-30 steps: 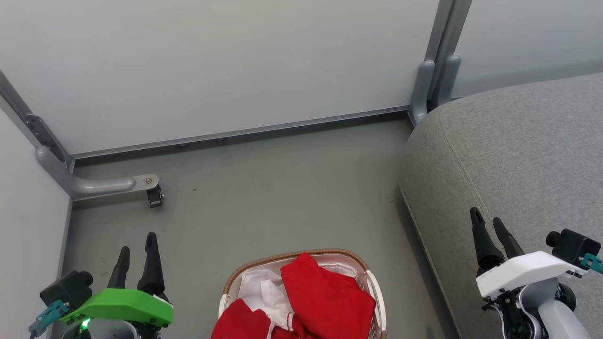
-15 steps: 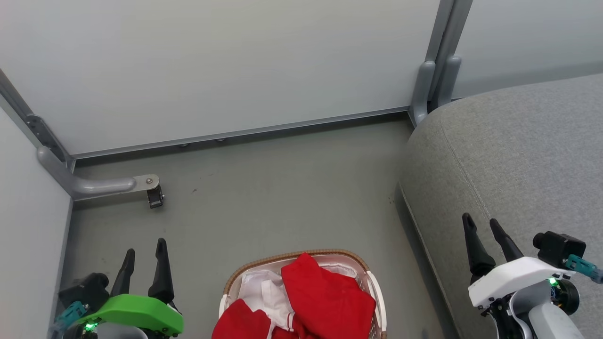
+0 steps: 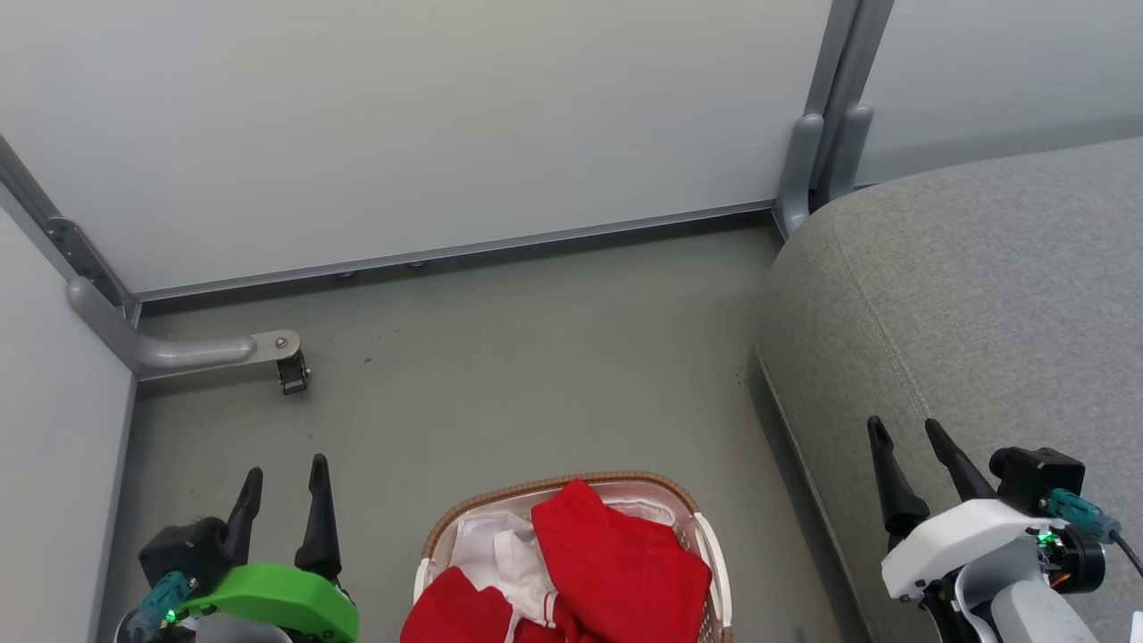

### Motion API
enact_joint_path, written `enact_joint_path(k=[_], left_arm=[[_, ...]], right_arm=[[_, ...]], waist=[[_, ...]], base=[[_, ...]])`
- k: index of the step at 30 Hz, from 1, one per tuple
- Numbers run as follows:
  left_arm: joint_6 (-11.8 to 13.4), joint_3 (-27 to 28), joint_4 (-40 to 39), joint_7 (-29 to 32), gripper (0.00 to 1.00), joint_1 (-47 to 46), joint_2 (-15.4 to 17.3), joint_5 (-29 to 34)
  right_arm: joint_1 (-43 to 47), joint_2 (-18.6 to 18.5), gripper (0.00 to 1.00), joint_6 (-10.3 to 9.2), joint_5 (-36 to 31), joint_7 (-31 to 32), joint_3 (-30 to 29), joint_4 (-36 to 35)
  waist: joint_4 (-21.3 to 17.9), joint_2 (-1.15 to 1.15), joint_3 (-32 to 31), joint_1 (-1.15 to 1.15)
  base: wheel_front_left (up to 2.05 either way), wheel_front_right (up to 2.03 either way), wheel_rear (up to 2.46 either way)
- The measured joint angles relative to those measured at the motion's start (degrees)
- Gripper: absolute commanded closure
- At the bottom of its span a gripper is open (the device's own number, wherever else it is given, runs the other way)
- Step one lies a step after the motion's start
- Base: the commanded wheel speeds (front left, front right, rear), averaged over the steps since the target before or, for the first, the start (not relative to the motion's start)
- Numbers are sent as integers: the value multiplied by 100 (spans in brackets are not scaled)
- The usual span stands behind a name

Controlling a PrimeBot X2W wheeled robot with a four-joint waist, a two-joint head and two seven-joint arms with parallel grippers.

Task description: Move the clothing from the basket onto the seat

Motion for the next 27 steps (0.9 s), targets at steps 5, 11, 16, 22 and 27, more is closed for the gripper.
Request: enact_joint_path(k=[5, 11, 16, 22, 27], left_arm=[[-30, 9, -13, -56, 0, 23, -24, 210], [-49, 76, -3, -147, 0, 65, -66, 441], [-92, 113, 4, -202, 0, 94, -92, 620], [-101, 112, 24, -269, 0, 118, -115, 881], [-118, -66, 149, -323, 0, 145, -135, 1112]], right_arm=[[1, 3, 0, 0, -274, -66, -27, 29], [3, 19, 0, 1, -557, -143, -64, 71], [15, 19, 0, 1, -753, -194, -52, 99], [20, 16, 0, 1, -962, -255, -8, 134], [14, -1, 0, 1, -1114, -321, 87, 122]], waist=[[-12, 0, -2, 0], [-9, 0, -22, 0], [10, 0, -34, 0], [6, 0, -15, 0], [-36, 0, 87, 0]], base=[[0, 0, 0], [0, 0, 0], [0, 0, 0], [0, 0, 0], [0, 0, 0]])
